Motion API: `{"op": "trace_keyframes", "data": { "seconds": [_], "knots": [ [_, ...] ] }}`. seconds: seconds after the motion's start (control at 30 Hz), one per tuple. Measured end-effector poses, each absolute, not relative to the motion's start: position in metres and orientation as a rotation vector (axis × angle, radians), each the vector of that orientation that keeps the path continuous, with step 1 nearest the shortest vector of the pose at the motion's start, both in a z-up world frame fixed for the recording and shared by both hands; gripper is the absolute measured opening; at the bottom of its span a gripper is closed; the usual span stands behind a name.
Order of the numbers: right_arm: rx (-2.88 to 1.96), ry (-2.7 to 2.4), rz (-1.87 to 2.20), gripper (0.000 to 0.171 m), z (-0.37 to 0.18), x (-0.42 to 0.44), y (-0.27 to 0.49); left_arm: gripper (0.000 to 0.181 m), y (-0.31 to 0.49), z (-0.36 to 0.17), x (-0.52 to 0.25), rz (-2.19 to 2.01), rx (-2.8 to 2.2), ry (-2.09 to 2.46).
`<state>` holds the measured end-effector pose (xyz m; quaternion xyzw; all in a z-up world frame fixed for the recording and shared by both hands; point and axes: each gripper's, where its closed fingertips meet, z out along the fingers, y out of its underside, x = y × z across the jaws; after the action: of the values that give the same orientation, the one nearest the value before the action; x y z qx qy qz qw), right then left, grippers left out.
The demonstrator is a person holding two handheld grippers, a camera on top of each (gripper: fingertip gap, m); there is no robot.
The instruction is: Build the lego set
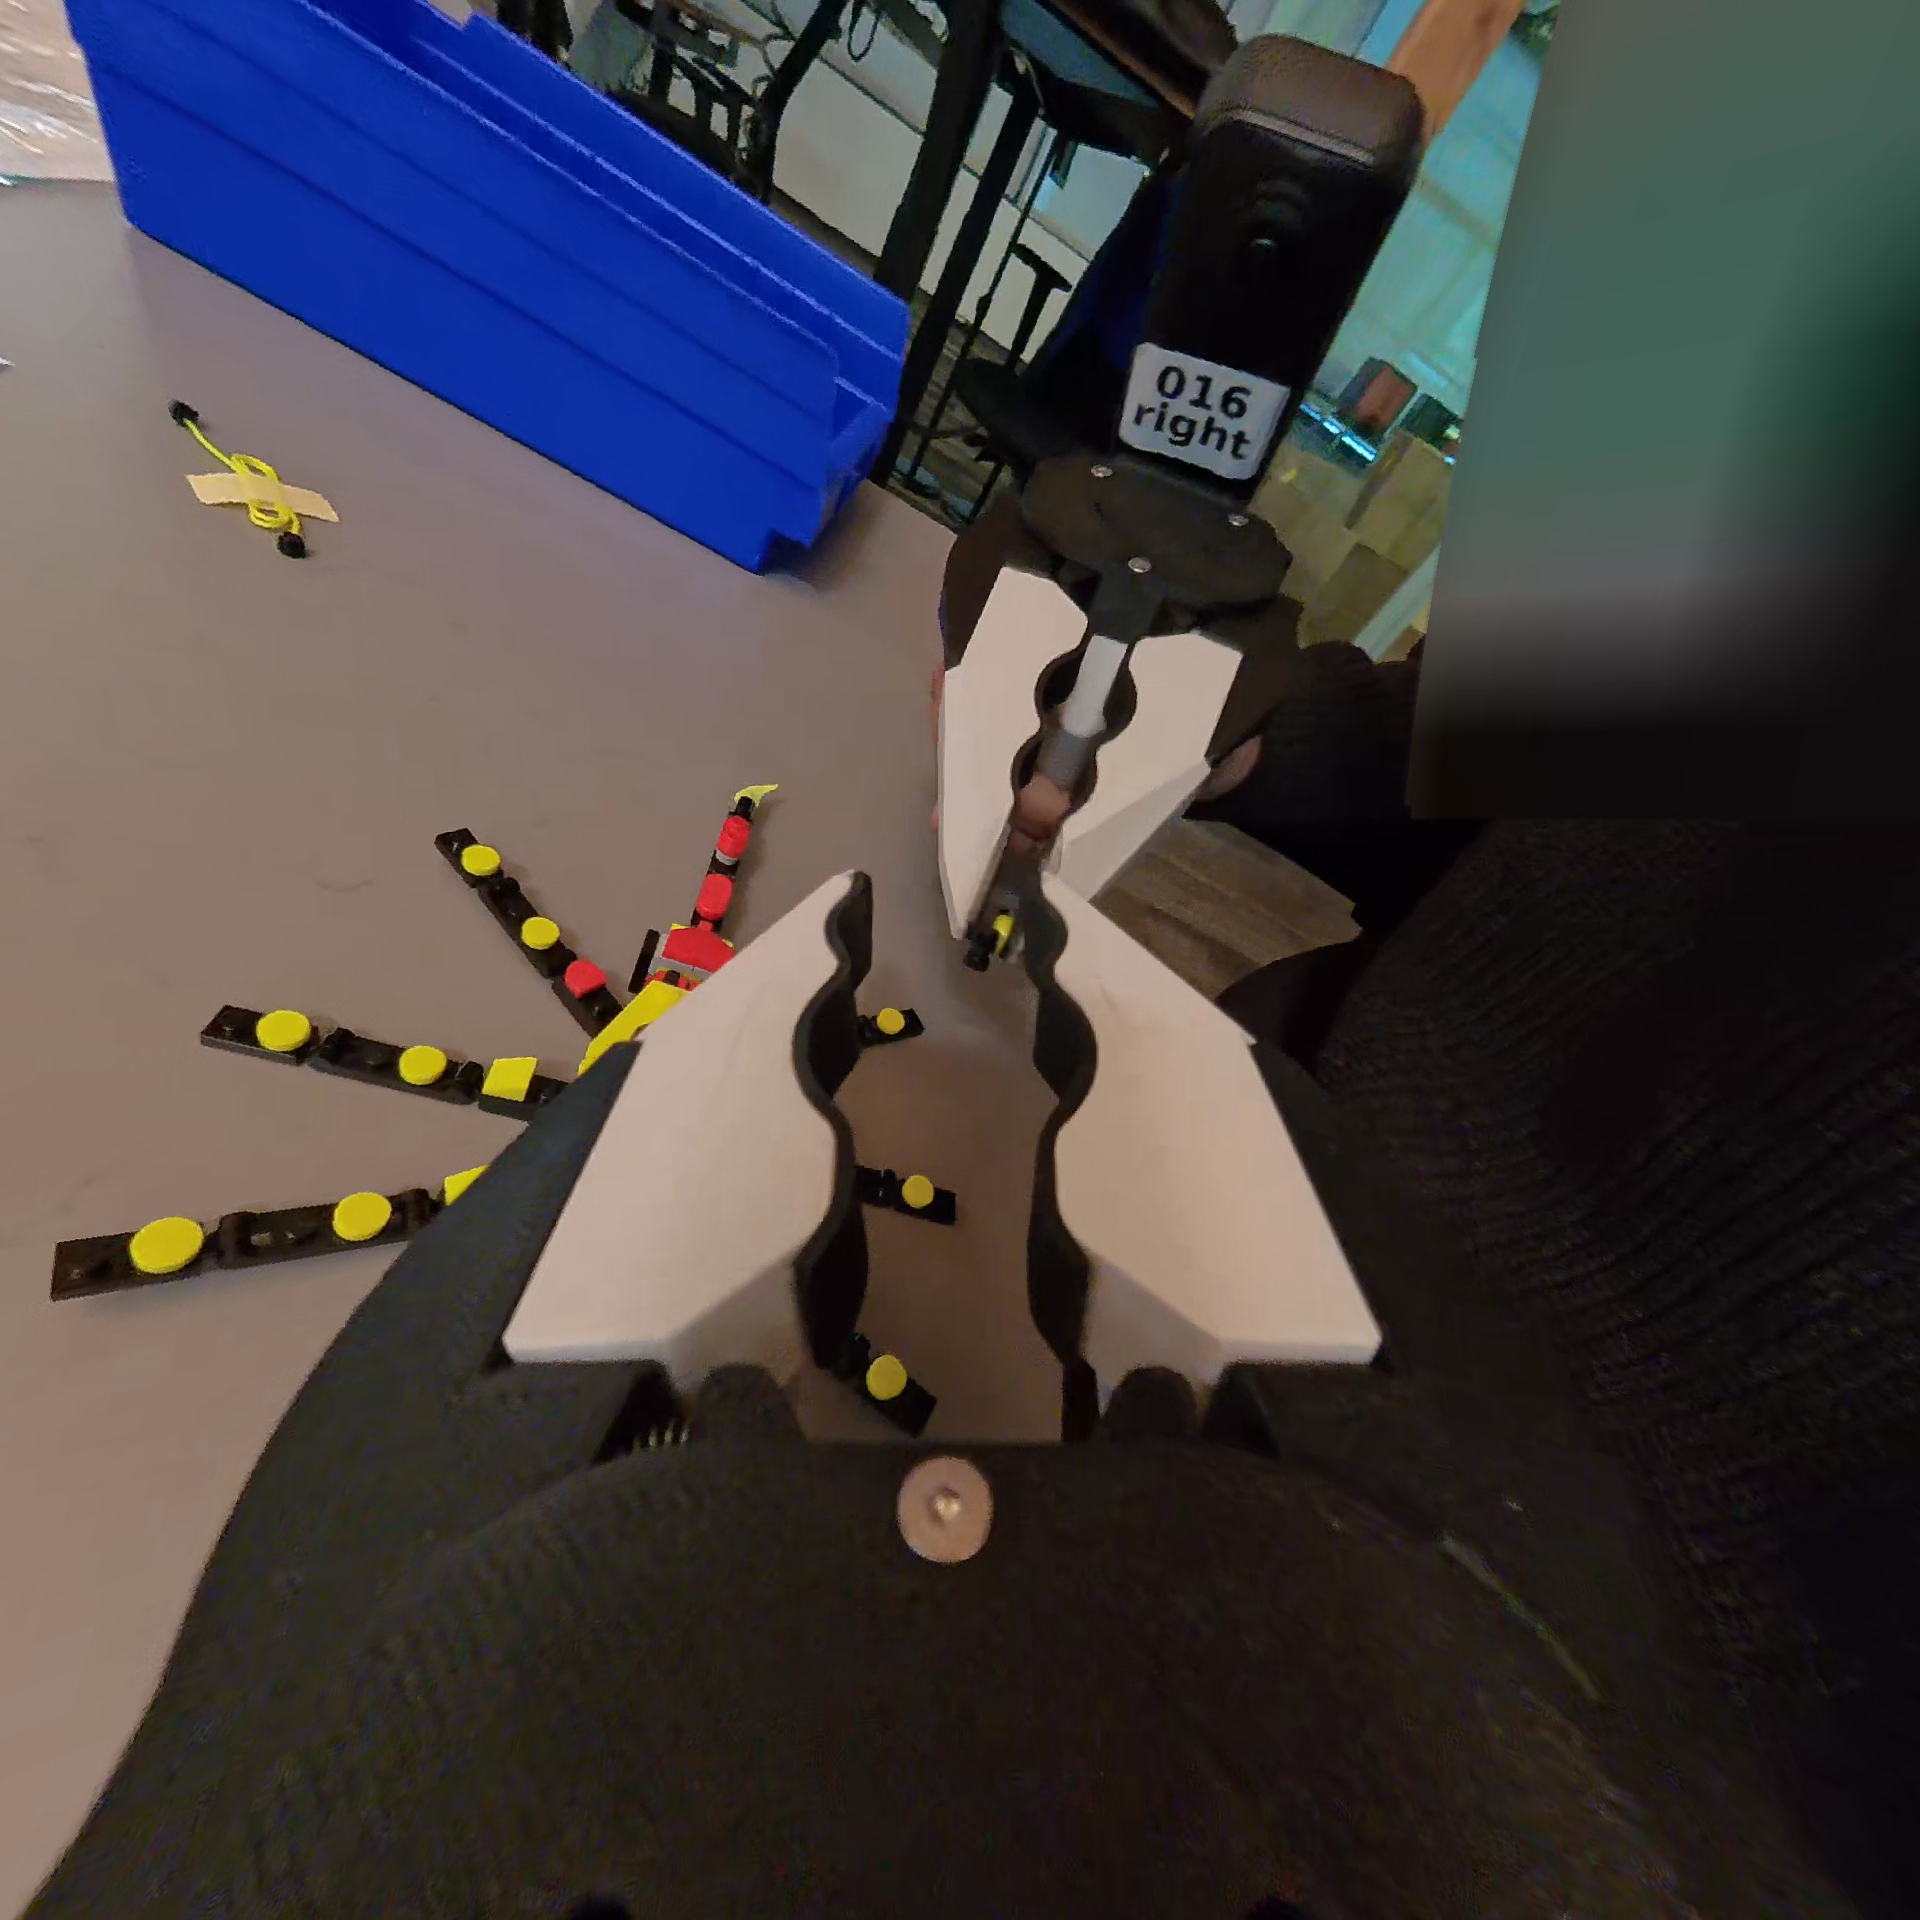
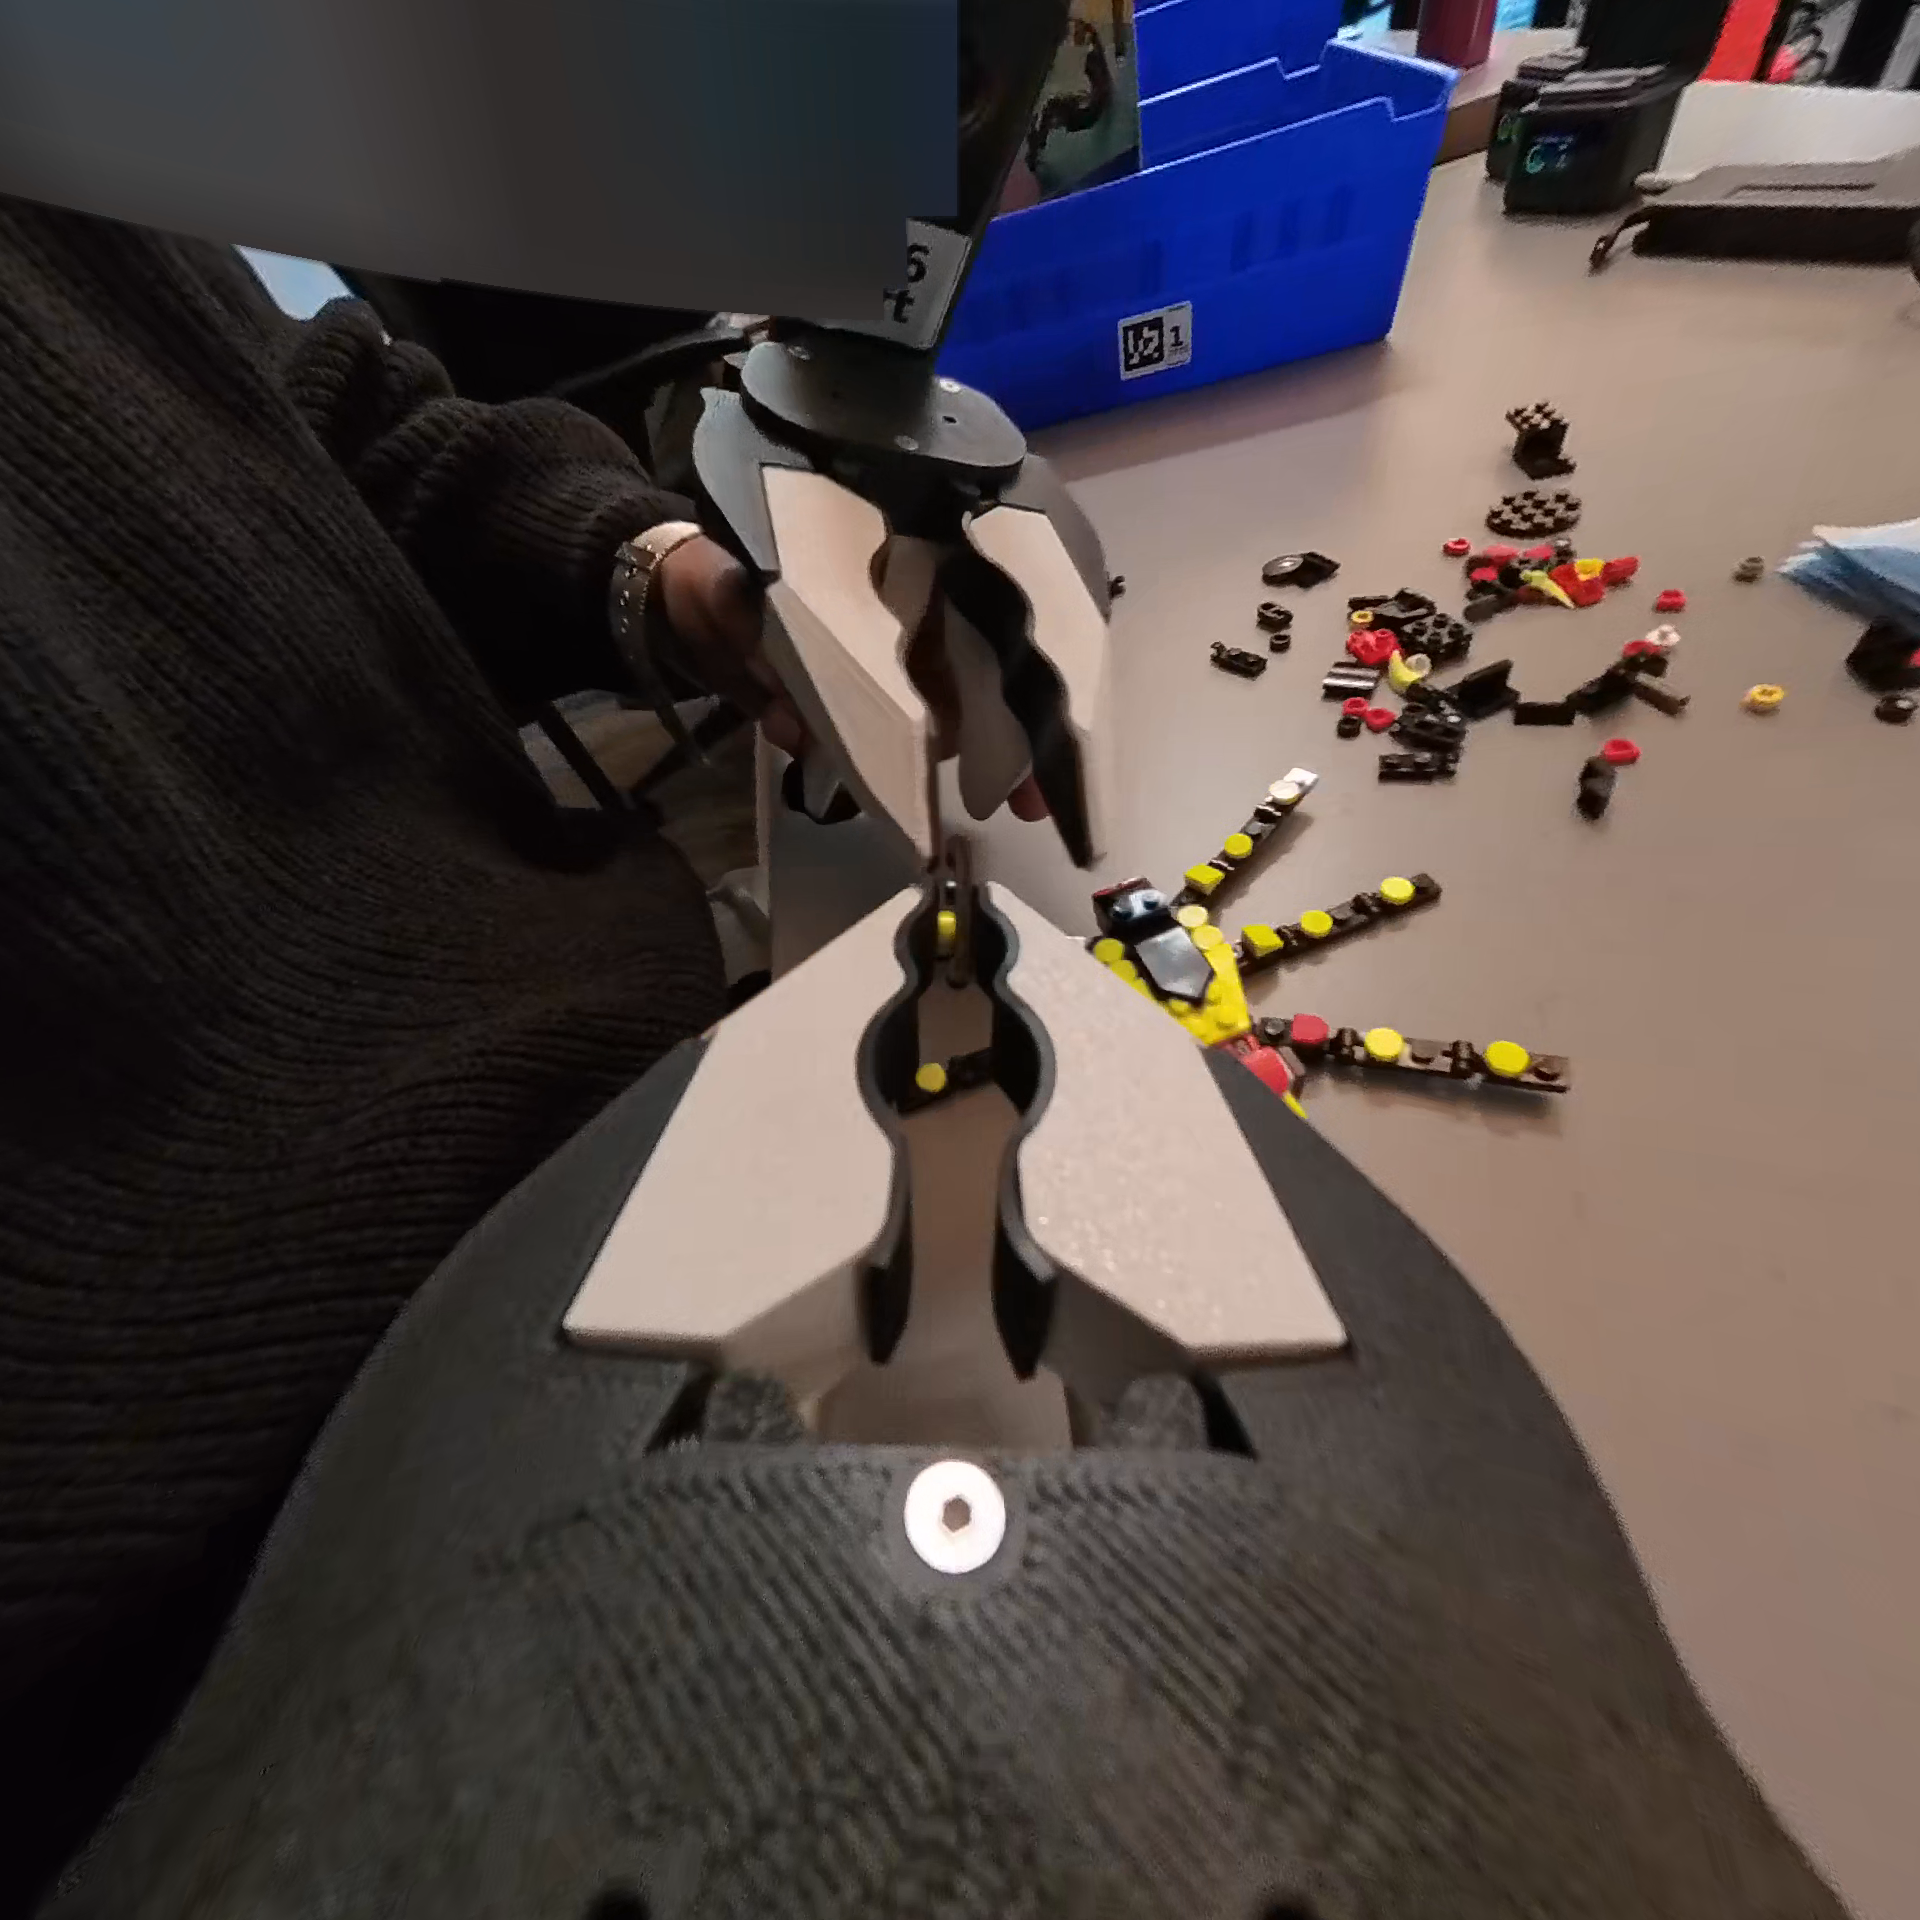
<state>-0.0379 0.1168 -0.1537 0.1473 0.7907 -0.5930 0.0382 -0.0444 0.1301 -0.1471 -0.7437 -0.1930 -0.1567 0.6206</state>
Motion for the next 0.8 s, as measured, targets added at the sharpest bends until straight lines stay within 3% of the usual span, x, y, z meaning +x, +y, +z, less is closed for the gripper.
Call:
{"op": "trace_keyframes", "data": {
  "seconds": [0.8],
  "knots": [
    [0.661, 2.367, -1.727, 0.004, -0.170, -0.056, 0.130, 0.016, 0.127, -0.156, -0.052, -0.270, -1.770, -0.427]
  ]
}}
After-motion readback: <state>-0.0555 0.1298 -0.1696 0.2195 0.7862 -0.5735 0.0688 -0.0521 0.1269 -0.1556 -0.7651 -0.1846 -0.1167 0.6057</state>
